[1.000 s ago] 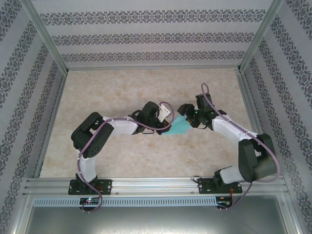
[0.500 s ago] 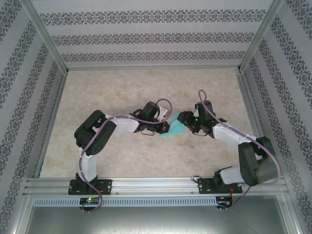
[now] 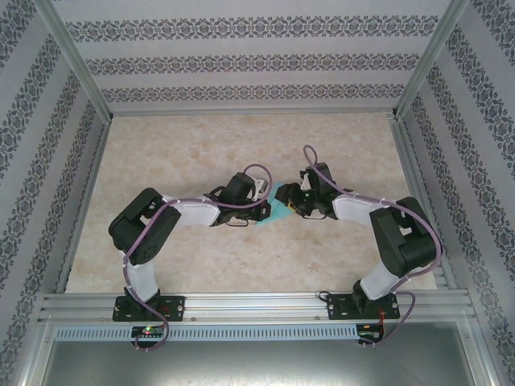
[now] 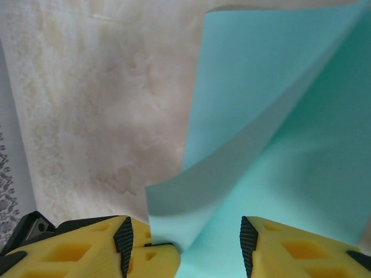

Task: Fold a paper plane with a square sheet of paper (pick it up from the middle)
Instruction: Fourth fold the wing at the center of the table.

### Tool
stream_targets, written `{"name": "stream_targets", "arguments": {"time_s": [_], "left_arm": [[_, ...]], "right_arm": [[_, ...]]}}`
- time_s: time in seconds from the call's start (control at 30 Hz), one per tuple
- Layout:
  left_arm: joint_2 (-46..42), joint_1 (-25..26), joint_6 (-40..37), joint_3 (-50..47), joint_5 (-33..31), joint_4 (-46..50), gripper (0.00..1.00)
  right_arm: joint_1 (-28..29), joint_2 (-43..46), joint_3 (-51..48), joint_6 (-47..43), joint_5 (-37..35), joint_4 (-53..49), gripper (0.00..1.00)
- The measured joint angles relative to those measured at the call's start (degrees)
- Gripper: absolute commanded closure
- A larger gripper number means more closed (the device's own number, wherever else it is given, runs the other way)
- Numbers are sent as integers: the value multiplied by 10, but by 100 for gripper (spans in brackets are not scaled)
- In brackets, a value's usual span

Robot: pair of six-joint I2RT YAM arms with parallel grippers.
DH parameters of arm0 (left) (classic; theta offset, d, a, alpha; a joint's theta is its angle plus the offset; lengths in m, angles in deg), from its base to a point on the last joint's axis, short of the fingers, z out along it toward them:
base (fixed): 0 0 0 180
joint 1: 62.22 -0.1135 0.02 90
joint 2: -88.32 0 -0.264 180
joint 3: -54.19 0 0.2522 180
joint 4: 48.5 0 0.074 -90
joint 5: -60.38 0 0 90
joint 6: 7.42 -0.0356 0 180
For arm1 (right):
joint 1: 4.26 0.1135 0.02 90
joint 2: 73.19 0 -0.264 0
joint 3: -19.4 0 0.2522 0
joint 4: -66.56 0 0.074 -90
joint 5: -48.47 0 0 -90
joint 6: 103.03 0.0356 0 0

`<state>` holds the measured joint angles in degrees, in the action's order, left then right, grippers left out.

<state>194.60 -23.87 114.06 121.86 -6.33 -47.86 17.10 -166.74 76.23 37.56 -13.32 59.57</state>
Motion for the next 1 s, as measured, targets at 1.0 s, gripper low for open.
{"name": "stream_targets", "arguments": {"time_s": [1.0], "left_arm": [[32,-59,175,-40,115,-129,93]], "right_arm": [[-3,-66,36,0,17,54,55]]}}
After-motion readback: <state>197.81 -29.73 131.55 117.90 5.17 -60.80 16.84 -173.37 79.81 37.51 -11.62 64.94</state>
